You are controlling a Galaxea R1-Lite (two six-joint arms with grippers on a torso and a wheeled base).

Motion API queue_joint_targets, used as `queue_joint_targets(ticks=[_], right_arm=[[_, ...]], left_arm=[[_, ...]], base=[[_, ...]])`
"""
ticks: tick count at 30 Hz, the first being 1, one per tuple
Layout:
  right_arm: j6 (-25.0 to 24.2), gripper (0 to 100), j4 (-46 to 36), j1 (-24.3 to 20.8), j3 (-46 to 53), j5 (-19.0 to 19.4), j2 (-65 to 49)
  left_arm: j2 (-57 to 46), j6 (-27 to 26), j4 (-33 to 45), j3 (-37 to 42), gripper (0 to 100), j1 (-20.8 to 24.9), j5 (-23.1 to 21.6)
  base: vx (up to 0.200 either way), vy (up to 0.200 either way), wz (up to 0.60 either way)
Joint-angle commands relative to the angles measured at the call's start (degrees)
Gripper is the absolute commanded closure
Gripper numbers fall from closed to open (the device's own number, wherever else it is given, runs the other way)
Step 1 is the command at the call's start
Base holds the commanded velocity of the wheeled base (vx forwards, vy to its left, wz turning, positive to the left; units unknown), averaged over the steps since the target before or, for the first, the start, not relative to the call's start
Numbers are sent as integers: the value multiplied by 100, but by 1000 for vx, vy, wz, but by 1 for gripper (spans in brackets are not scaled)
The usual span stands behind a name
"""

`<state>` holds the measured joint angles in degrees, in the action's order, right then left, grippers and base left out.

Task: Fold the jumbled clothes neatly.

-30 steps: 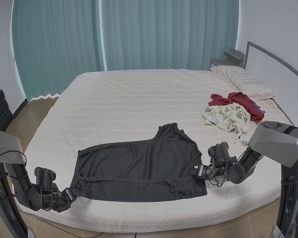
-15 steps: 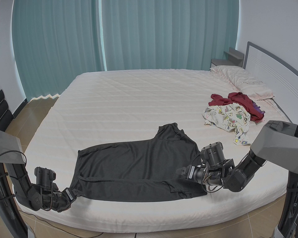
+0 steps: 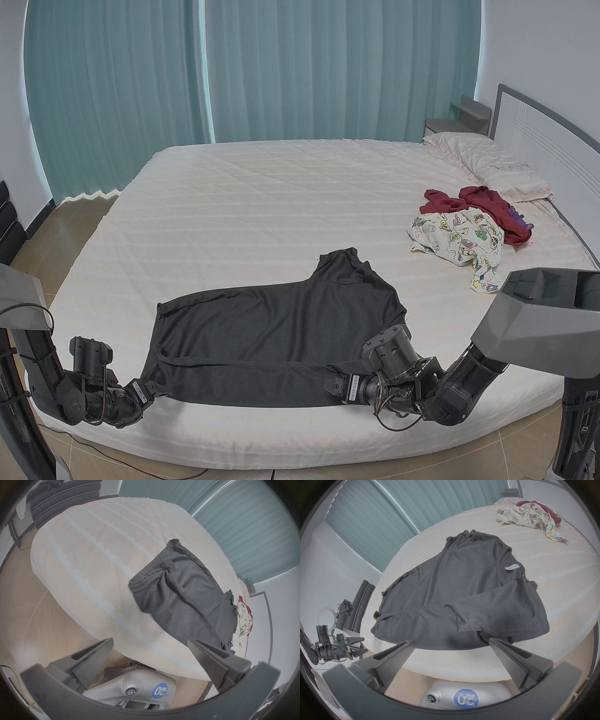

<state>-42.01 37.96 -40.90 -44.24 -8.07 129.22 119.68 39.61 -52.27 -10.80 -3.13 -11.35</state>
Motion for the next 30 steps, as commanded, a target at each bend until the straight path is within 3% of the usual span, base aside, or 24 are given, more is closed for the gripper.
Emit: queue_joint_targets(ticks=[1,17,18,26,30], right_arm=[[-18,0,10,-111,-155,-19,402],[0,0,-70,-120,-542,-459,771],[8,100,-78,-129,-533,-599,780],[44,100,-140,-217,-366,-995,543],[52,100,-333,-243,-278,-1012,349]], left_arm=[[12,3,-2,-10,0,-3,1],[12,3,-2,-10,0,-3,1],[12,3,-2,-10,0,-3,1],[12,3,-2,-10,0,-3,1],[12,3,-2,-10,0,-3,1]], base=[[0,0,0],[0,0,0],[0,0,0],[0,0,0],[0,0,0]])
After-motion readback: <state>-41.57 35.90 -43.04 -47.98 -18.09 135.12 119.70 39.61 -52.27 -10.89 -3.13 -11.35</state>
